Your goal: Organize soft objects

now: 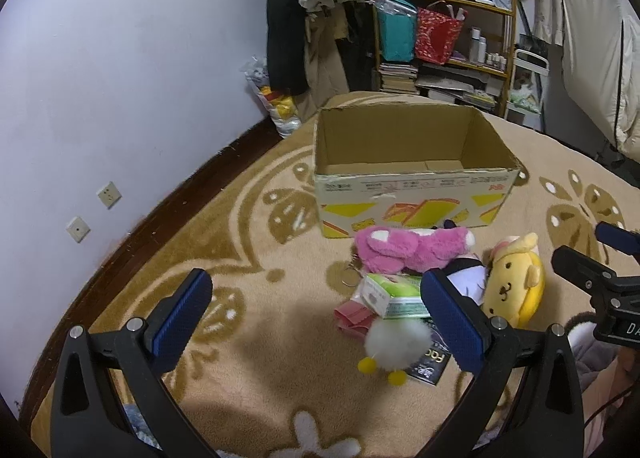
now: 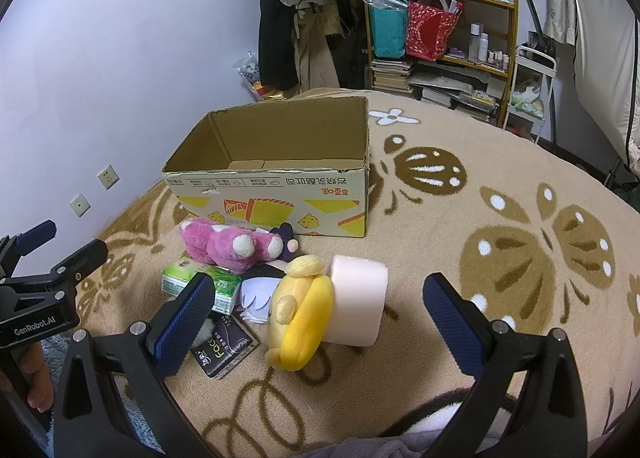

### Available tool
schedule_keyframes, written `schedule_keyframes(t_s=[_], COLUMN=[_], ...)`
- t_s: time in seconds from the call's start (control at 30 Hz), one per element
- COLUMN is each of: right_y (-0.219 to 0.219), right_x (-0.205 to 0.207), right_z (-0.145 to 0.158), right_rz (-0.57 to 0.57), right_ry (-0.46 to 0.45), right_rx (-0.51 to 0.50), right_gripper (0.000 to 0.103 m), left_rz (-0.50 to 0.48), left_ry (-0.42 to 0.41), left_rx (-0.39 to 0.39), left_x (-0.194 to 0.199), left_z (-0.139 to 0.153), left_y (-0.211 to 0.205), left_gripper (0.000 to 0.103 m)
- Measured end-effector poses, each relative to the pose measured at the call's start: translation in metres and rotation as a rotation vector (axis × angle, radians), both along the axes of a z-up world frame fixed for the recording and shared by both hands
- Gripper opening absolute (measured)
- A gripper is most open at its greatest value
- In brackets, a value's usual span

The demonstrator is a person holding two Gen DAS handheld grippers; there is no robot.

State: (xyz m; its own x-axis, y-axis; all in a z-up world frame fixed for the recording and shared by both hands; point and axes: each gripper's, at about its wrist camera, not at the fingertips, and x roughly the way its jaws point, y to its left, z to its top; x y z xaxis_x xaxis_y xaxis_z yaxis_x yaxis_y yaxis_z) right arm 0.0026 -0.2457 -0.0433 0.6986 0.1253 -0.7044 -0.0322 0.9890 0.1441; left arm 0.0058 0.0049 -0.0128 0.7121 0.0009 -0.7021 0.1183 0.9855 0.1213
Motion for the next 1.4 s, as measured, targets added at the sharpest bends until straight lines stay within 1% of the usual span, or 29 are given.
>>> schedule_keyframes(t_s=[0.07,0.23,0.37,0.53,0.63,0.77,0.87,1.0,1.03,1.2,1.27,1.4], right_y=[0.001,0.004,0.005,0.005,0.004,0.001,-0.002,-0.006,-0.006,-0.002,0.001,0.004], right_x=[0.0,0.004,0.008,0.016,0.021,0.026,0.031,0.037,0.038,0.044,0.047,0.048], right_z=[0.0,0.0,-0.003,-0.01,-0.012,-0.016,-0.021,-0.027,-0.029,-0.037,-0.04,-0.042], right_rz=[0.015,0.035,0.041,0.049,0.05,0.041,0.03,0.016,0.014,0.025,0.034,0.041], right_ry=[0.0,0.012,0.04,0.081,0.093,0.106,0.128,0.156,0.161,0.192,0.201,0.206], right_rx=[0.013,0.03,0.039,0.06,0.079,0.111,0.132,0.159,0.163,0.169,0.166,0.159], right_gripper=[0.103,0.103,0.103,0.102,0.097,0.095,0.089,0.086,0.083,0.073,0.065,0.063], left_rz=[0.001,-0.009,-0.007,-0.016,-0.03,-0.04,-0.046,-0.048,-0.047,-0.041,-0.05,-0.084], left_ry=[0.009,0.039,0.076,0.101,0.115,0.138,0.179,0.231,0.247,0.291,0.295,0.319], left_rx=[0.013,0.015,0.019,0.0,-0.015,-0.034,-0.044,-0.062,-0.071,-0.104,-0.107,-0.098], left_x=[0.001,0.005,0.013,0.021,0.028,0.039,0.046,0.052,0.054,0.061,0.063,0.067], left_z=[-0.001,-0.002,-0.005,-0.008,-0.012,-0.019,-0.027,-0.037,-0.04,-0.051,-0.053,-0.061], left_y=[-0.002,-0.004,-0.005,-0.005,-0.008,-0.01,-0.011,-0.011,-0.011,-0.008,-0.011,-0.021], left_gripper=[0.103,0.103,0.103,0.103,0.103,0.103,0.103,0.103,0.103,0.103,0.103,0.103])
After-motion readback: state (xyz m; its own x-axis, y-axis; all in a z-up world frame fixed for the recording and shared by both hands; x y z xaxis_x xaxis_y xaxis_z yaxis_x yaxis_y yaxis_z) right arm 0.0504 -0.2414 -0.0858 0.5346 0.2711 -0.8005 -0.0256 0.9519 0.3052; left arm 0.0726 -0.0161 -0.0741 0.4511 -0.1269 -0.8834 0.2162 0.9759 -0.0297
